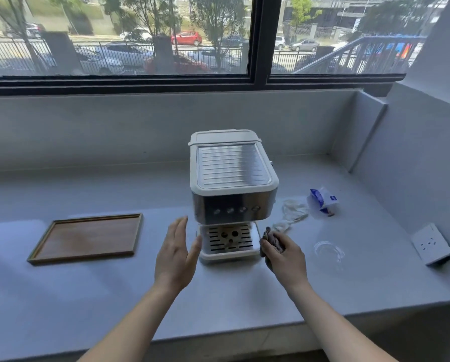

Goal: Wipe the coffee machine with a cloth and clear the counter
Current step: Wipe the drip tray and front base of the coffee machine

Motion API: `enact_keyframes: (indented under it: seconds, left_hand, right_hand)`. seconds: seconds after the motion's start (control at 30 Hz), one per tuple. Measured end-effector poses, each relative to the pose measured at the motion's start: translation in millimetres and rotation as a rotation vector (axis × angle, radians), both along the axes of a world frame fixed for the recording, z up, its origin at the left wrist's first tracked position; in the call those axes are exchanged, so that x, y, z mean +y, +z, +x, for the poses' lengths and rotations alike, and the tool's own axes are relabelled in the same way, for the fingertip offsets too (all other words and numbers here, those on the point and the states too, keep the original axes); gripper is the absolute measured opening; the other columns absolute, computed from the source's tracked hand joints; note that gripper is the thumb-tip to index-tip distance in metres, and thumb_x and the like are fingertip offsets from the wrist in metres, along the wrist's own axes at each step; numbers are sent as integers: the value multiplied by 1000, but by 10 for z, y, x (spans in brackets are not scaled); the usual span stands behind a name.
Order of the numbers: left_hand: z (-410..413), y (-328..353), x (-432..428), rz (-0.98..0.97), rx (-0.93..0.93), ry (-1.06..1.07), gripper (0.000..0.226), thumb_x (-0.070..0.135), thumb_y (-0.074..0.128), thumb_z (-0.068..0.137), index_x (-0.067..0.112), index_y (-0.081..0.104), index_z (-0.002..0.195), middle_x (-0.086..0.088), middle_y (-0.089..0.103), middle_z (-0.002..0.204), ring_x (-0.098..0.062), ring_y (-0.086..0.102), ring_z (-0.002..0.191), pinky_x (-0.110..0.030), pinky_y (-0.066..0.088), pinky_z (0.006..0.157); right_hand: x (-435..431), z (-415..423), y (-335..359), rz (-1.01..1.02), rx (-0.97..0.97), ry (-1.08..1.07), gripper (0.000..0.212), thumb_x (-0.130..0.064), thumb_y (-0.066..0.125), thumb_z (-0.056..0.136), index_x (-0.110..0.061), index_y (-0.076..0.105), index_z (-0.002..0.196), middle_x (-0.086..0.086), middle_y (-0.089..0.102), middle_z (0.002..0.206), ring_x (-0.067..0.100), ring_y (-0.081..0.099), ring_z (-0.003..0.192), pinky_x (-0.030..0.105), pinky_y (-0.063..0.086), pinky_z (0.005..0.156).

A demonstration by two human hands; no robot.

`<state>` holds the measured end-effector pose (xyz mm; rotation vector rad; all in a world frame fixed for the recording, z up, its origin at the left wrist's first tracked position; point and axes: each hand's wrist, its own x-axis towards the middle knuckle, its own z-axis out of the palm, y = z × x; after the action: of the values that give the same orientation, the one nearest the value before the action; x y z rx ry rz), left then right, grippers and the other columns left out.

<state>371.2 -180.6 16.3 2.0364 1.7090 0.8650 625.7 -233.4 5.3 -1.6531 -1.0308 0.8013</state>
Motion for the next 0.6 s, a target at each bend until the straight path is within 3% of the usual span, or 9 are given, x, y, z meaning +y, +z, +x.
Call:
enact_keyframes:
  seconds: [0.17,0.27,0.4,0.6]
  left_hand:
    - [50,-574,-103,-68,218,-47,71,57,29,96,17,20,154,0,24,160,-15,17,149,-31,19,121]
    - [179,-833,-24,-129,233,-11,84,64,15,91,9,11,155,-6,18,162,-18,8,150,-31,6,123]
    - [285,-1088,13,-153,227,21,90,71,14,91,10,0,156,-5,7,165,-17,-1,151,-30,-4,123]
    - [295,-1183,36,-58,236,9,86,72,7,90,17,-5,155,4,4,165,-12,-2,151,-35,-1,124]
  right_hand:
    - [-83,-67,-188,5,-109,46,16,-35,67,81,-20,66,87,5,65,79,16,60,55,30,50,49]
    - [-145,-139,-367,32,-251,61,5,-29,70,84,-31,67,87,-7,64,84,9,64,71,28,52,60]
    - [-203,-168,-557,78,-402,67,17,-25,73,84,-32,69,99,-14,64,96,0,61,91,12,43,70]
    - [94,27,-590,215,-503,-23,24,-28,71,86,-29,67,110,-14,61,103,6,58,98,10,40,78]
